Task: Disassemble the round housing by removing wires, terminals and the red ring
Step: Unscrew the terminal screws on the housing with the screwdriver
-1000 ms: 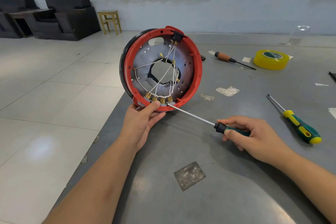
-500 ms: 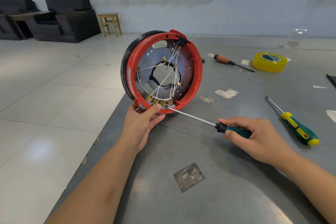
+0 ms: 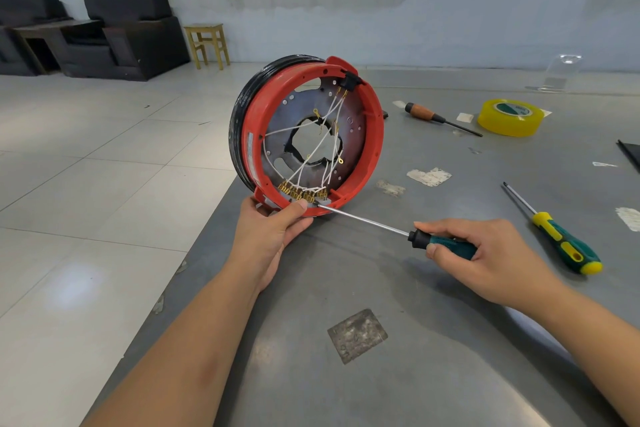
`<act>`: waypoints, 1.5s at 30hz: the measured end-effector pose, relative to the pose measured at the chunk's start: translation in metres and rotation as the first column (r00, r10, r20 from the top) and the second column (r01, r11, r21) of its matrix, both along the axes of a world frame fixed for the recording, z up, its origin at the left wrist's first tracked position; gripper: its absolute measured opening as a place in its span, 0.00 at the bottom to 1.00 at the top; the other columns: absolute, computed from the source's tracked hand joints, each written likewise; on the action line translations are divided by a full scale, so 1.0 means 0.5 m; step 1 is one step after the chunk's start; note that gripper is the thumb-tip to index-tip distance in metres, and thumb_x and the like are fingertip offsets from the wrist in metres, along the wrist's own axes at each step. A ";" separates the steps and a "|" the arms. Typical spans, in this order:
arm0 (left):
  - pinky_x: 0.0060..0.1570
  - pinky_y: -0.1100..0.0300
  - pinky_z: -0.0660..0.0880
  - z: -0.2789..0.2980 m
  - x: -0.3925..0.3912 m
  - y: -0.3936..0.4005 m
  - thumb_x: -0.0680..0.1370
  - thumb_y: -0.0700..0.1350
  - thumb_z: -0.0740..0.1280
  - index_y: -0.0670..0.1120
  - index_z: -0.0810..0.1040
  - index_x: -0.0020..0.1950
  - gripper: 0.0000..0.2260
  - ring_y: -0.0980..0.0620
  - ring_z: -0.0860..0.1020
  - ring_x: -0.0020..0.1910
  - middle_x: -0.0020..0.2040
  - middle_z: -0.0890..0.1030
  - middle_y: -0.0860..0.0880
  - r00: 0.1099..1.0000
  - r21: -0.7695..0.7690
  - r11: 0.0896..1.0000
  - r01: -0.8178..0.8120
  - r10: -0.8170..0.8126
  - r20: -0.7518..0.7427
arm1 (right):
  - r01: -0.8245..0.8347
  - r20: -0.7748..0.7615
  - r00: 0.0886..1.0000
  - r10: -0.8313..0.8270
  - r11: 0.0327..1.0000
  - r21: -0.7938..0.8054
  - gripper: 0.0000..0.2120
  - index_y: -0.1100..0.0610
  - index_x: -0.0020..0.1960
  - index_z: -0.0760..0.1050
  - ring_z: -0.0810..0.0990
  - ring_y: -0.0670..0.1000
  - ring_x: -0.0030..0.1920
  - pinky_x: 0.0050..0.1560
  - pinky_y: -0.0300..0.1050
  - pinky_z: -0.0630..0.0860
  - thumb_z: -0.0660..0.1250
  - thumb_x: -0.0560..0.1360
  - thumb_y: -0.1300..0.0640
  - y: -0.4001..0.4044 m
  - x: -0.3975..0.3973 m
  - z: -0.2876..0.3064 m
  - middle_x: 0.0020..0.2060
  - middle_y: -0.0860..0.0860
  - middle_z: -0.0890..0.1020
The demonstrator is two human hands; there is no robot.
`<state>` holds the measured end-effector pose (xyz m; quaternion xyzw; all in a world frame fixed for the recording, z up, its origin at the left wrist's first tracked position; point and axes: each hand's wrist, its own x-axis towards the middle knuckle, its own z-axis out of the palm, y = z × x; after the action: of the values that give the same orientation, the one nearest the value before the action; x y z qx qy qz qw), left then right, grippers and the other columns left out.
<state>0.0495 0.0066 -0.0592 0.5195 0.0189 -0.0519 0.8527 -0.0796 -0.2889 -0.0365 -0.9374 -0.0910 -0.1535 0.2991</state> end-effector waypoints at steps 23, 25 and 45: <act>0.47 0.56 0.84 -0.001 0.000 -0.003 0.78 0.35 0.74 0.42 0.78 0.53 0.08 0.42 0.87 0.53 0.52 0.88 0.40 0.999 0.038 0.999 0.006 -0.007 0.033 | 0.025 0.023 1.000 -0.022 0.990 -0.137 0.15 0.47 0.66 0.77 0.77 0.32 0.44 0.44 0.25 0.70 0.67 0.80 0.51 0.040 -0.016 -0.024 0.47 0.25 0.76; 0.47 0.57 0.84 0.000 0.000 -0.004 0.78 0.35 0.74 0.43 0.81 0.50 0.05 0.42 0.87 0.53 0.51 0.88 0.41 1.000 0.037 0.999 0.001 -0.002 0.018 | 0.022 0.016 1.000 -0.020 0.990 -0.137 0.15 0.47 0.66 0.77 0.76 0.30 0.46 0.46 0.24 0.69 0.67 0.80 0.51 0.043 -0.015 -0.028 0.48 0.28 0.76; 0.49 0.55 0.85 0.013 -0.003 -0.004 0.79 0.35 0.72 0.40 0.80 0.55 0.06 0.43 0.87 0.53 0.53 0.87 0.40 0.999 -0.048 0.999 -0.005 0.003 -0.049 | 0.024 -0.050 0.999 -0.018 0.992 0.127 0.13 0.43 0.61 0.80 0.82 0.48 0.43 0.47 0.43 0.76 0.69 0.79 0.55 0.044 0.004 -0.046 0.46 0.34 0.84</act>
<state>0.0478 0.0044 -0.0525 0.4976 0.0394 -0.0632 0.8642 -0.0778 -0.2666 -0.0593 -0.9208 -0.0637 -0.1391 0.3588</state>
